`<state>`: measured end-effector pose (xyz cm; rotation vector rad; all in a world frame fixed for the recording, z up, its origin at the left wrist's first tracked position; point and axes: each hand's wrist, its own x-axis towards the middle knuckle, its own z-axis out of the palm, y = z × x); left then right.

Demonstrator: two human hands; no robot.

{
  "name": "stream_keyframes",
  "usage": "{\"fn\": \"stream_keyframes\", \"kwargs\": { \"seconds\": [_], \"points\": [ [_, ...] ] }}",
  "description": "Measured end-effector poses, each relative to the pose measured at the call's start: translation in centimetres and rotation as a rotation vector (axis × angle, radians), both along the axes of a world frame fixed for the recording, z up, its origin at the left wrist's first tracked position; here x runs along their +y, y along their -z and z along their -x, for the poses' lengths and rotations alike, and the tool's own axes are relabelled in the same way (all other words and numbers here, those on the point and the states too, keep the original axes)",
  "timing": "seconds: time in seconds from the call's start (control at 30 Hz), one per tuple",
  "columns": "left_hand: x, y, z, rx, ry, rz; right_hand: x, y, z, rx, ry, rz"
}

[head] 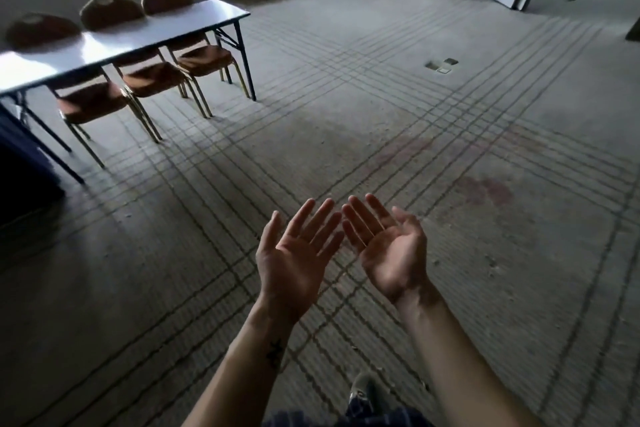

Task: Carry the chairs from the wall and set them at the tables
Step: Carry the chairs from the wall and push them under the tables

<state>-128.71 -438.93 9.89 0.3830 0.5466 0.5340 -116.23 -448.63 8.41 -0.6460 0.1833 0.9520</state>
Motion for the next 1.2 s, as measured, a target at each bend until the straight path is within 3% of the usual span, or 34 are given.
{"fn": "stream_keyframes", "kwargs": {
  "seconds": [0.23, 0.4, 0.8, 1.2],
  "points": [
    [8.2, -0.9, -8.4, -0.007, -0.042, 0.039, 8.4, -0.1, -8.4, 0.037, -0.065, 0.010],
    [18.5, 1.4, -16.4, -0.001, -0.041, 0.028, 18.1, 1.9, -17.7, 0.027, -0.050, 0.051],
    [41.4, -2.1, -36.4, -0.109, 0.087, 0.038, 39.6, -3.5, -34.5, -0.083, 0.071, -0.031],
    [58.6, 0.5, -60.0, -0.071, 0.062, 0.014, 56.5, 0.0, -59.4, -0.003, 0.091, -0.009]
  ]
}}
